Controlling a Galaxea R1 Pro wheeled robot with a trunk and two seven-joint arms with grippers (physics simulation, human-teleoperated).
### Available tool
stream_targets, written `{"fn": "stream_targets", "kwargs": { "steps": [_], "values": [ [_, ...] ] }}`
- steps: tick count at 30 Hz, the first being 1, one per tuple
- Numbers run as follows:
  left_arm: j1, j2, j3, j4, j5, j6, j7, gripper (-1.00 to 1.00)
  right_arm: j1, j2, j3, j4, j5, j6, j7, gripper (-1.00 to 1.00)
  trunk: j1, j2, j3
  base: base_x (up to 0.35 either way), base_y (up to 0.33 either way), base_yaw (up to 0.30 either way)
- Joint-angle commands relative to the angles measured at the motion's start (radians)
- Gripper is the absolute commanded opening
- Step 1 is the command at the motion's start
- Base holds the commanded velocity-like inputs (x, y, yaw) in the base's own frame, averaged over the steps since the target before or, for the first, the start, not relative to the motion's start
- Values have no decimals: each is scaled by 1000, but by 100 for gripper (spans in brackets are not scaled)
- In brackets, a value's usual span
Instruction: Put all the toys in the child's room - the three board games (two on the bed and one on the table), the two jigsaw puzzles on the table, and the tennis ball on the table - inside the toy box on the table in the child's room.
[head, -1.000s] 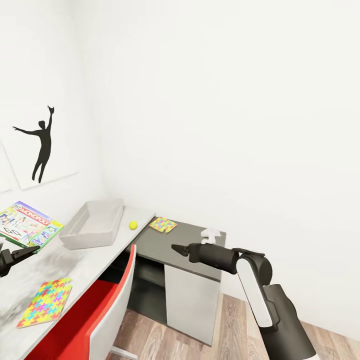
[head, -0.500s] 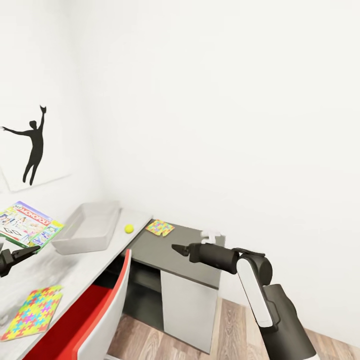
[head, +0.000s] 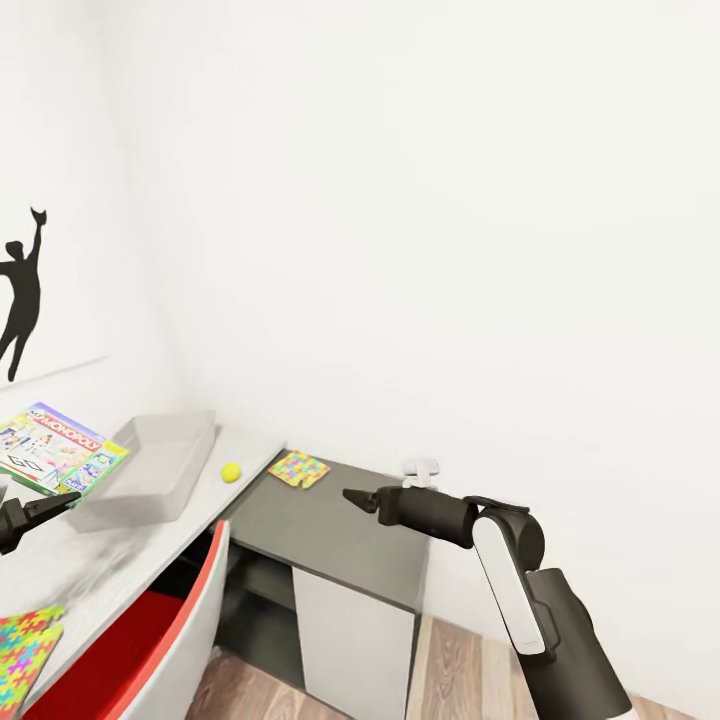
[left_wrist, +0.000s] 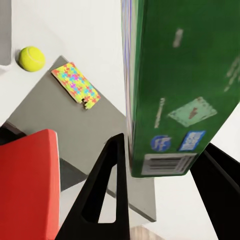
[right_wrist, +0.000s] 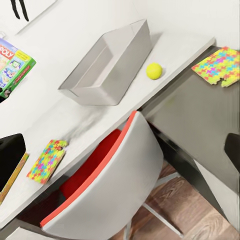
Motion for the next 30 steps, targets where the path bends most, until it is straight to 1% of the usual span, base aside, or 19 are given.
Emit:
{"fn": "stream_targets", "kwargs": {
  "steps": [1,5,11,15,24,30],
  "values": [
    [-1,0,3,0,3,10,-2,-100,0,0,-1,0,9,3,9,100,1,-1,0,222,-120,6],
    [-1,0,3,0,3,10,-2,-100,0,0,-1,0,9,3,9,100,1,-1,0,137,5,114],
    [-1,0,3,0,3,10,-4,-100,0,0,0,0,9,3,9,100,1,-1,0,-28,189,264],
    [-1,0,3,0,3,10,-4,-100,0,0,0,0,9,4,9,100,1,-1,0,-23,67,288],
    [-1,0,3,0,3,10,-2,-100,0,0,1,0,9,5,9,100,1,-1,0,61,-7,291],
    [-1,0,3,0,3,10,-2,-100,0,0,1,0,9,5,9,100,1,-1,0,138,-115,243]
  ]
}}
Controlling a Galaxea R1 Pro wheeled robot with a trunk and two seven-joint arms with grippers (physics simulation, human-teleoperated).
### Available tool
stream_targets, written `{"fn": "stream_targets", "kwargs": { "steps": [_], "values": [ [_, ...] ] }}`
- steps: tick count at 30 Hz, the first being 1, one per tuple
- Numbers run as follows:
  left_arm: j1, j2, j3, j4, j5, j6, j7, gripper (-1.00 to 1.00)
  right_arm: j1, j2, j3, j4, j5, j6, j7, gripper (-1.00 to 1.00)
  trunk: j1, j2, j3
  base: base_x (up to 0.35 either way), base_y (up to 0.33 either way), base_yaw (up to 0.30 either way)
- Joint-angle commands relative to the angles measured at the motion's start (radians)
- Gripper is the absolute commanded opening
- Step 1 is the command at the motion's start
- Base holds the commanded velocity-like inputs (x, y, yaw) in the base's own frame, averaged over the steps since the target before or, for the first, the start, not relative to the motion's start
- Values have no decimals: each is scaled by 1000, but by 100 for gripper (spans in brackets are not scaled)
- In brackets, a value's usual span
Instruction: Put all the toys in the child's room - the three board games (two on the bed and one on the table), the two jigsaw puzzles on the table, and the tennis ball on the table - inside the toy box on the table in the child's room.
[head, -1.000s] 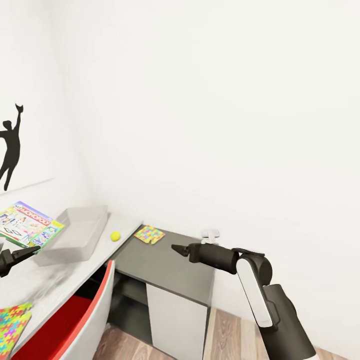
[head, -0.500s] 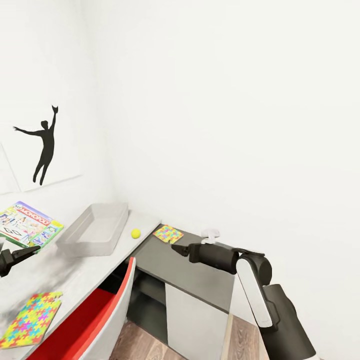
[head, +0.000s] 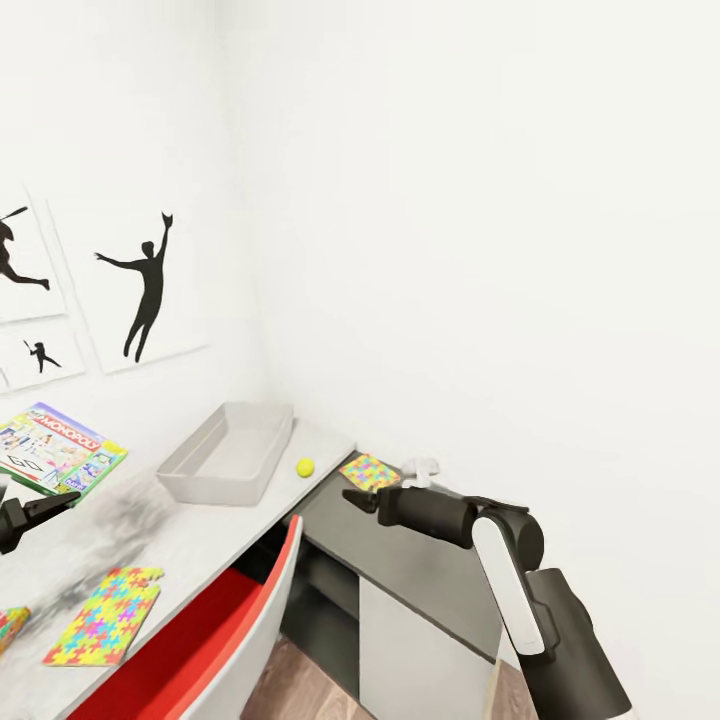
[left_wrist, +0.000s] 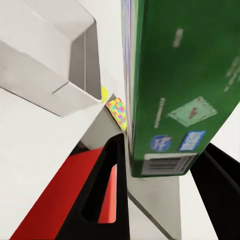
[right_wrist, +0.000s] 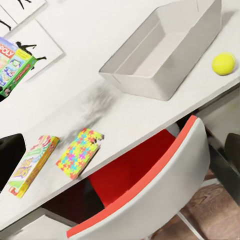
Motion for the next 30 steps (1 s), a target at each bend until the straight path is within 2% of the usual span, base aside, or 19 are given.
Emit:
{"fn": "stream_targets", "kwargs": {
  "steps": [1,7,11,19,30],
  "values": [
    [-1,0,2,1,1,9,-2,-100,0,0,-1,0,9,3,9,100,1,-1,0,171,-186,97],
    [-1,0,2,1,1,9,-2,-100,0,0,-1,0,9,3,9,100,1,-1,0,240,-154,47],
    [-1,0,2,1,1,9,-2,-100,0,0,-1,0,9,3,10,100,1,-1,0,305,-26,228],
    [-1,-1,2,1,1,9,-2,-100,0,0,-1,0,9,3,11,100,1,-1,0,283,120,280],
    [-1,-2,2,1,1,9,-2,-100,0,0,-2,0,8,3,12,100,1,-1,0,67,29,82]
  ]
}}
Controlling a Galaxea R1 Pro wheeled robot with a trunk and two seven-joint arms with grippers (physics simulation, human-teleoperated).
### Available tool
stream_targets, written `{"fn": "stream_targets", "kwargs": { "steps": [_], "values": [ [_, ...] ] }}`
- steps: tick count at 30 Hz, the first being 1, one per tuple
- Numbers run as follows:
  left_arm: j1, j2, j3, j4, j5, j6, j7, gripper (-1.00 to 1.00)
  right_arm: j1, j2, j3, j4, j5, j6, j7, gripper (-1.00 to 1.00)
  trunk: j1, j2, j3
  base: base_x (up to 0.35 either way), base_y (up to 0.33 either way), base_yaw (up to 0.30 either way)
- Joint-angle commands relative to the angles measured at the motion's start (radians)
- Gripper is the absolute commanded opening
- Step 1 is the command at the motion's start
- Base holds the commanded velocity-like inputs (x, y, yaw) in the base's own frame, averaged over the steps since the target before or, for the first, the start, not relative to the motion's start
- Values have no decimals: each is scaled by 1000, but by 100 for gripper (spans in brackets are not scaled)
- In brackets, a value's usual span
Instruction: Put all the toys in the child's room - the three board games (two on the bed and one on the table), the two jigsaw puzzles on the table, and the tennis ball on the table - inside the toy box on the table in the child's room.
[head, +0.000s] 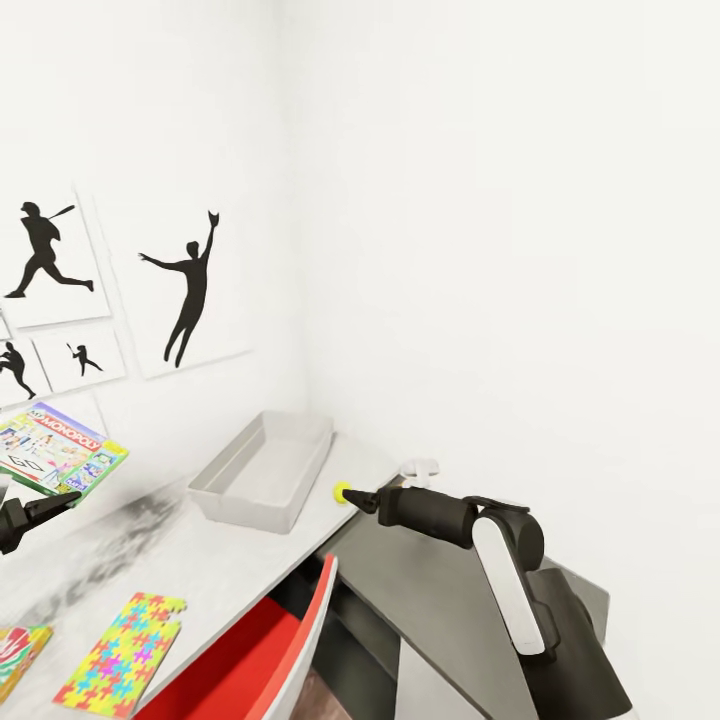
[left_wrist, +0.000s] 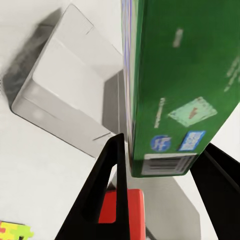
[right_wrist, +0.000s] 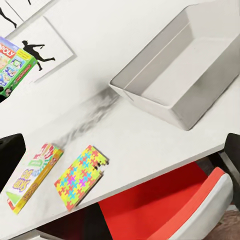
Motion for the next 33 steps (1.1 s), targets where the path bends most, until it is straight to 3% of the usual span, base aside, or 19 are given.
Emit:
{"fn": "stream_targets", "kwargs": {
  "steps": [1,11,22,33],
  "values": [
    [-1,0,2,1,1,9,-2,-100,0,0,-1,0,9,4,9,100,1,-1,0,125,-115,77],
    [-1,0,2,1,1,9,-2,-100,0,0,-2,0,8,4,10,100,1,-1,0,82,-76,224],
    [-1,0,2,1,1,9,-2,-100,0,0,-1,0,8,4,11,100,1,-1,0,116,-15,47],
    [-1,0,2,1,1,9,-2,-100,0,0,-1,0,8,5,11,100,1,-1,0,37,46,229]
  ]
}}
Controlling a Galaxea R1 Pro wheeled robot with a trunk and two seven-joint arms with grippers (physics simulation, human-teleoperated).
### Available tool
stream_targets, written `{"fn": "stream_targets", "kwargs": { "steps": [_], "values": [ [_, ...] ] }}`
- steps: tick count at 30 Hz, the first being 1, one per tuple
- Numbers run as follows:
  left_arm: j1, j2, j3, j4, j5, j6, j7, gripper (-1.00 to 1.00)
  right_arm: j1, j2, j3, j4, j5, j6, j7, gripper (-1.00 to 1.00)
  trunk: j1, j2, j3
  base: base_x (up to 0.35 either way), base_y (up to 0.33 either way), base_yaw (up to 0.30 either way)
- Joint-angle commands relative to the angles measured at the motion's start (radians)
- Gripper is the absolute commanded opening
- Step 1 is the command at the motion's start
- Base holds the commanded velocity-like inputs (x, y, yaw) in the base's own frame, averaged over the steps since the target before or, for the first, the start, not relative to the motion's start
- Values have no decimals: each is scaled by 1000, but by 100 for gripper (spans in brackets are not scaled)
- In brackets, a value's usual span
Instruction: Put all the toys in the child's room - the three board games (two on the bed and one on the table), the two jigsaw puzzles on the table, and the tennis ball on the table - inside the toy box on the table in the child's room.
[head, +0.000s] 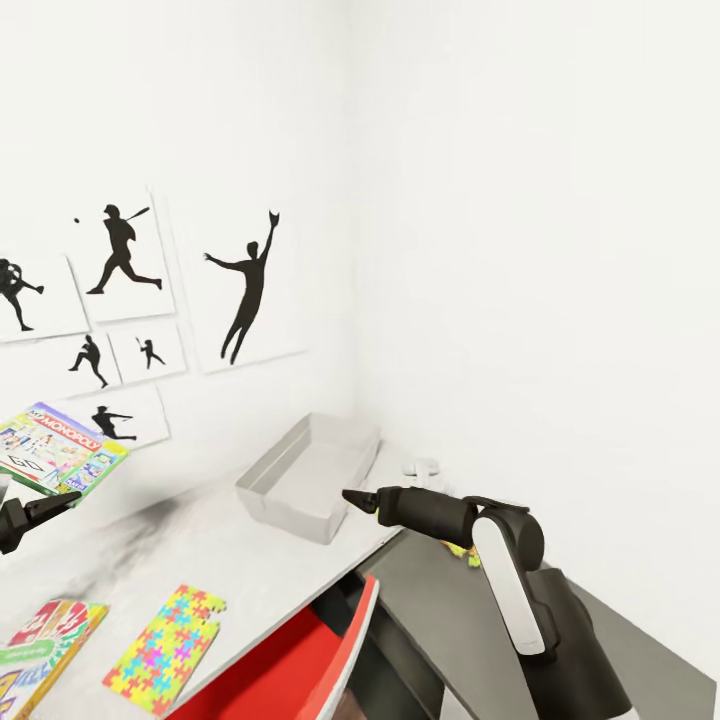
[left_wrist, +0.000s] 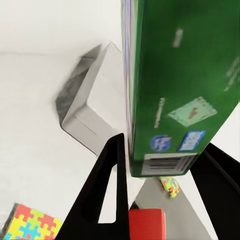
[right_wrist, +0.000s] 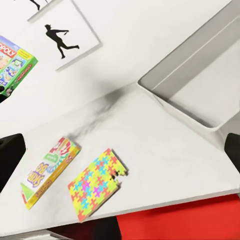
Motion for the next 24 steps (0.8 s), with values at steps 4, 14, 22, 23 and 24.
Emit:
{"fn": "stream_targets", "kwargs": {
  "steps": [4,14,22,23,24],
  "values": [
    [0,0,2,1,3,9,-2,-100,0,1,-1,0,9,4,9,100,1,-1,0,158,79,53],
    [0,0,2,1,3,9,-2,-100,0,0,-1,0,9,4,9,100,1,-1,0,190,8,34],
    [0,0,2,1,3,9,-2,-100,0,0,-2,0,9,4,9,100,1,-1,0,11,30,101],
    [0,0,2,1,3,9,-2,-100,0,0,-2,0,9,4,9,100,1,-1,0,1,155,15],
    [0,0,2,1,3,9,-2,-100,0,0,-2,0,9,4,9,100,1,-1,0,1,120,9]
  ]
}}
